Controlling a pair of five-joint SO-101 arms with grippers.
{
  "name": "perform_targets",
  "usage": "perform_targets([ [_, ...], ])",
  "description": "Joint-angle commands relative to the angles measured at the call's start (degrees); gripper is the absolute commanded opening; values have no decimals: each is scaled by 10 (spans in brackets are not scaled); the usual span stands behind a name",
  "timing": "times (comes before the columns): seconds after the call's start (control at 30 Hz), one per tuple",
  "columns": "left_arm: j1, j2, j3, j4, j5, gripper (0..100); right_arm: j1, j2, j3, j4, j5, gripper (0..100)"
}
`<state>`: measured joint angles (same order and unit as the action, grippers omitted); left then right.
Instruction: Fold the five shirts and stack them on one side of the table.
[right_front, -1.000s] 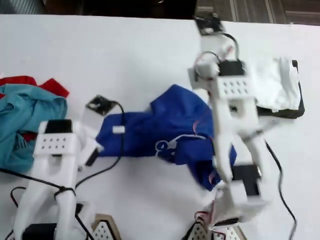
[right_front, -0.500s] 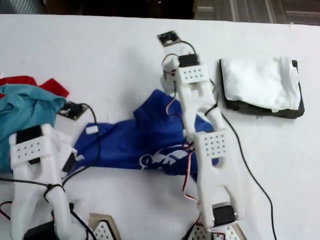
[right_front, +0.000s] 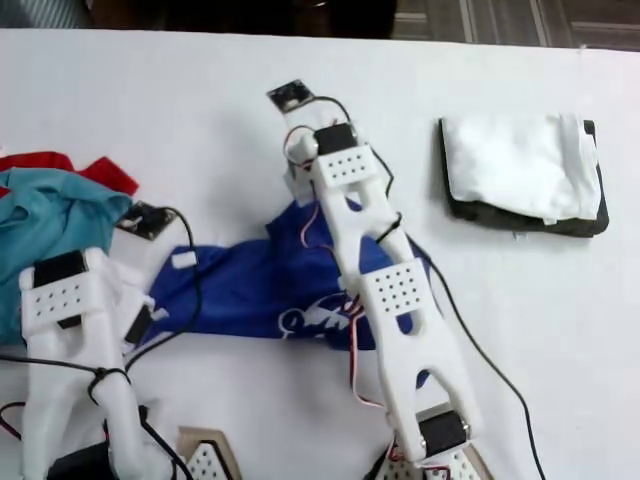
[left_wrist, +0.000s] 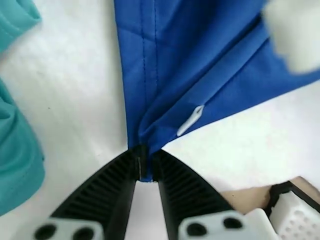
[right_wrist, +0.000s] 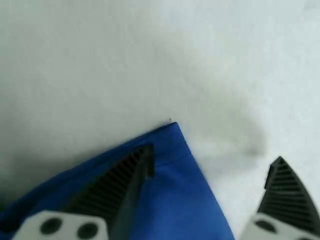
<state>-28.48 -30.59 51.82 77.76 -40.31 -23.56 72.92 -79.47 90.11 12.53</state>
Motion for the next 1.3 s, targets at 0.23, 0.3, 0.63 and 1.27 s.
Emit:
perform_targets([
  [0.23, 4, -12, -2, -7, -3, 27, -11, -37, -77, 87, -4, 354],
  [0.3, 4, -12, -2, -7, -3, 27, -14, -49, -84, 98, -5, 354],
  [0.63, 4, -12, -2, -7, -3, 27, -44, -53, -81, 109, -83, 354],
  [1.27, 4, -12, -1, -22, -3, 27, -47, 43, -76, 107, -81, 261],
])
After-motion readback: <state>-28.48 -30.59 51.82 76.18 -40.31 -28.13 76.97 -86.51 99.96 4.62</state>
